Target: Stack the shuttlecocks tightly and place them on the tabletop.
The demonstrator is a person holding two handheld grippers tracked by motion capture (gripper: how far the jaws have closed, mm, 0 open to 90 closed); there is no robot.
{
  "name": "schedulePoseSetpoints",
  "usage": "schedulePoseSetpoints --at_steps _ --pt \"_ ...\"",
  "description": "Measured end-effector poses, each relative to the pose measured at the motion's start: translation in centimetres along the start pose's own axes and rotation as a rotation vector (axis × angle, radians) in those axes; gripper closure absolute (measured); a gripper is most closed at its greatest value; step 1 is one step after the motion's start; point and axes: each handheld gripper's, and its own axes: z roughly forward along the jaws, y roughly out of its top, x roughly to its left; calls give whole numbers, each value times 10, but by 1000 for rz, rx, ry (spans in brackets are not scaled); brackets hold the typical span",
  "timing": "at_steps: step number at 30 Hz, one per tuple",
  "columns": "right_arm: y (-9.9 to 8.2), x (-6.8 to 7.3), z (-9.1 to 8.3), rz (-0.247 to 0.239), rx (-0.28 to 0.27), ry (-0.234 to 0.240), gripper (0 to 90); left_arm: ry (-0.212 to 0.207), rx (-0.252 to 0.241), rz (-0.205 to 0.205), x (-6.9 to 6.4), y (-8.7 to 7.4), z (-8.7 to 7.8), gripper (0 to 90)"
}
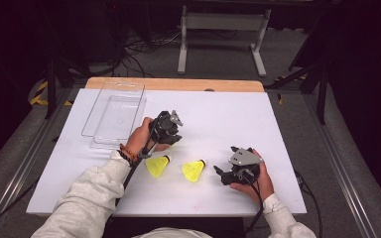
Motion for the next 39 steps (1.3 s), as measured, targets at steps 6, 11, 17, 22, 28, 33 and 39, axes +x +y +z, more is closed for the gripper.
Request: schedulePoseSetpoints --at_steps 6,11,17,22,28,33,39 --pt "0 0 1 2 3 -1 123 -2 -6 10 -3 1 -2 697" --pt "0 0 1 1 1 -3 122 11 -17 19 -4 1 -6 690" --pt "0 0 1 1 2 -5 122 28 -21 14 -3 0 -8 686" --pt "0 0 1 2 4 -4 122 25 -22 9 1 -2 -7 691" --pt "0 0 1 3 2 -4 122 46 -68 6 5 -2 -16 687" --pt "0 0 0 2 -1 -7 122 64 -120 8 9 -11 -32 675" --pt "1 -1 -1 8 -7 -25 123 94 -175 40 9 -36 -49 666"
